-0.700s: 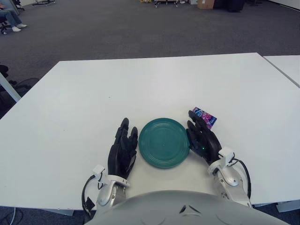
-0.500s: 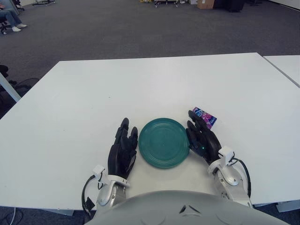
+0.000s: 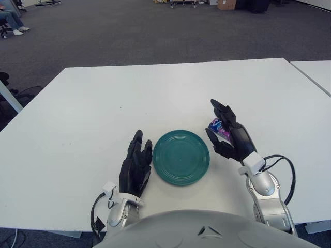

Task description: Put the gum into the plate.

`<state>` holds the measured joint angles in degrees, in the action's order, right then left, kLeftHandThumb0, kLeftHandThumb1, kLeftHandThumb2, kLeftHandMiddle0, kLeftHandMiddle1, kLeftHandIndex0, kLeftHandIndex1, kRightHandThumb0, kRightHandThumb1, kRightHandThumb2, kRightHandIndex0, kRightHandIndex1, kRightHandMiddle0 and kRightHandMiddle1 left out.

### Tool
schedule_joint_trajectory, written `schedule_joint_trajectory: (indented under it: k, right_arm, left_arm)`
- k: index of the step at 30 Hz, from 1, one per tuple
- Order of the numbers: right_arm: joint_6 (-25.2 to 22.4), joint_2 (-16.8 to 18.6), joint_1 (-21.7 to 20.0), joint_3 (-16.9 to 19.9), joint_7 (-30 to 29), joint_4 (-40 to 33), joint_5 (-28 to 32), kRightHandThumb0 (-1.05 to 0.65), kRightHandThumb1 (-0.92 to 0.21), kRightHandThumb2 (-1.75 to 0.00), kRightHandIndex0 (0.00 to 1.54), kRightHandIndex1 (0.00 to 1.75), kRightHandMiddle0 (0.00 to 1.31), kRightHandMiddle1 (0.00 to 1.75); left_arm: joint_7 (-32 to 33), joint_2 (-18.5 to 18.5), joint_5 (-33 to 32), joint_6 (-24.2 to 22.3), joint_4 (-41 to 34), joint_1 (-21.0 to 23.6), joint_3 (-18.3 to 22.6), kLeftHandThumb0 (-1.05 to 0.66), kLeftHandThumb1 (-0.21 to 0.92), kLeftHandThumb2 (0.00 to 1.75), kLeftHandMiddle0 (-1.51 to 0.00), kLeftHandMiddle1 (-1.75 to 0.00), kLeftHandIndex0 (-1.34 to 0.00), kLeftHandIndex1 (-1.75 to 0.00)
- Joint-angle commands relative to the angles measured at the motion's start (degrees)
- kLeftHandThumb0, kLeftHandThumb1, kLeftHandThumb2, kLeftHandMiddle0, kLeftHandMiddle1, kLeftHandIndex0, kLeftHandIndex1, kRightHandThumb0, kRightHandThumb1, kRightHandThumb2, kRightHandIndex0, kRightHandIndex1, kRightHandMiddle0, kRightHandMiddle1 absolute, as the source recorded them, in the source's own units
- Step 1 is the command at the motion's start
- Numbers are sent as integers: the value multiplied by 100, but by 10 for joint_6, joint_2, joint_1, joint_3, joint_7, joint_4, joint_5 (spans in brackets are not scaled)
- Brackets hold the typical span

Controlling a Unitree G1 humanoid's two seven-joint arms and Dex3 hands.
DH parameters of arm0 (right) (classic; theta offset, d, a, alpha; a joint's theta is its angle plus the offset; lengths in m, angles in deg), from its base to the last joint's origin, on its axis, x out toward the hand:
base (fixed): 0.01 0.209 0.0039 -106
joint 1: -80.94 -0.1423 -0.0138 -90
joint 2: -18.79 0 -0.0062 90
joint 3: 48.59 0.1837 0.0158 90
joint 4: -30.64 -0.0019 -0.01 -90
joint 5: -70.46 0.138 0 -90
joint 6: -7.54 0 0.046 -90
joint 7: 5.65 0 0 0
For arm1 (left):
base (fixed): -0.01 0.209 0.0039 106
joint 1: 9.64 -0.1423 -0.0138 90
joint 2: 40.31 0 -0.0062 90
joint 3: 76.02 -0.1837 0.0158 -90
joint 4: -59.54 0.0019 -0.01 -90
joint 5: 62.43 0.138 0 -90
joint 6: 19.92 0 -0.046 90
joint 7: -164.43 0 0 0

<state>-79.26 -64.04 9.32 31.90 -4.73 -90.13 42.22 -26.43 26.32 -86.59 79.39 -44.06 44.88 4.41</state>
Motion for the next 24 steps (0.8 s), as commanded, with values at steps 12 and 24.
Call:
schedule_joint_trajectory:
  k: [12, 24]
  right_arm:
    - [-31, -90, -153, -18, -34, 132, -293, -83, -92, -32, 35, 2, 0, 83]
    - [-129, -105, -216, -49, 79, 176, -375, -89, -92, -47, 21, 0, 0, 62]
  left_arm:
    - [8, -10, 9, -5, 29, 20, 7, -105, 92, 72, 0, 0, 0, 0]
    - [7, -13, 9, -1, 48, 39, 13, -105, 92, 72, 0, 0, 0, 0]
